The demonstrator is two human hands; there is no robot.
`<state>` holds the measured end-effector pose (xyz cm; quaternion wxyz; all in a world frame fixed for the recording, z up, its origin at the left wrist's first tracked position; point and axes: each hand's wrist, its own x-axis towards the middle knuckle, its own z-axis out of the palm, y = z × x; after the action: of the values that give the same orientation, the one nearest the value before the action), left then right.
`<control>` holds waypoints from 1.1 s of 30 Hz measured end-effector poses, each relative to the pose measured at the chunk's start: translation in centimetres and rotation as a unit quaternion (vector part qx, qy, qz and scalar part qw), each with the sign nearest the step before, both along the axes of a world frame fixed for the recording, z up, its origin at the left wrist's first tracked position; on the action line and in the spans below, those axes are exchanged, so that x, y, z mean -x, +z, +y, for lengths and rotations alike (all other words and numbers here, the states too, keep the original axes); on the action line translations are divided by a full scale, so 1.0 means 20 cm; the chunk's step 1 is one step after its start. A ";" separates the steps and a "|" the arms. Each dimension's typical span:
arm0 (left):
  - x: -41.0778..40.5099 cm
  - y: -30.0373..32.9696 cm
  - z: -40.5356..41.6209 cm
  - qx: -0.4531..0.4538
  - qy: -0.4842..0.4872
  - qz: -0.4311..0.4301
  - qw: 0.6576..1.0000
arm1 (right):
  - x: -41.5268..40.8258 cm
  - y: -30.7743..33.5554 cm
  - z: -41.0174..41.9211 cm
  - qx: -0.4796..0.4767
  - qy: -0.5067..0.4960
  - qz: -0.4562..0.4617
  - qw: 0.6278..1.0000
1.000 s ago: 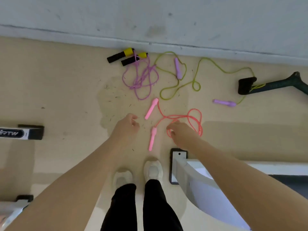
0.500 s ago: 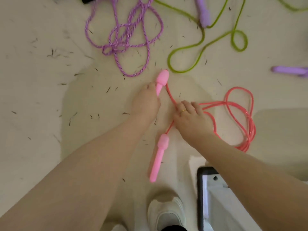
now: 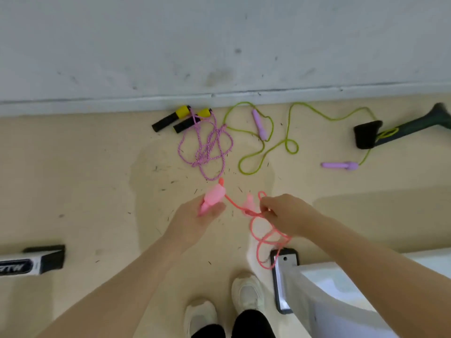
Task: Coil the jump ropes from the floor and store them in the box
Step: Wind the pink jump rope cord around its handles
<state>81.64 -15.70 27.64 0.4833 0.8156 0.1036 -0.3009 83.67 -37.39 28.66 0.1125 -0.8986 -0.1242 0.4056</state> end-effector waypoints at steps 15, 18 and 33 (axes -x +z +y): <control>0.08 2.39 0.15 0.165 0.014 -0.134 0.977 | 0.08 2.68 0.18 -0.434 -0.274 -0.006 0.858; 0.16 2.62 0.16 0.204 -0.023 -0.122 0.971 | 0.15 2.88 0.21 -0.448 -0.317 -0.107 0.829; 0.64 2.90 -0.08 0.184 -0.204 -0.121 0.954 | 0.66 2.87 0.08 -0.243 -0.067 -0.112 0.961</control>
<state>68.84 -17.36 85.58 0.5619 0.7470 -0.1815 -0.3055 70.53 -35.75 86.15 0.3396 -0.8903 -0.1703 0.2512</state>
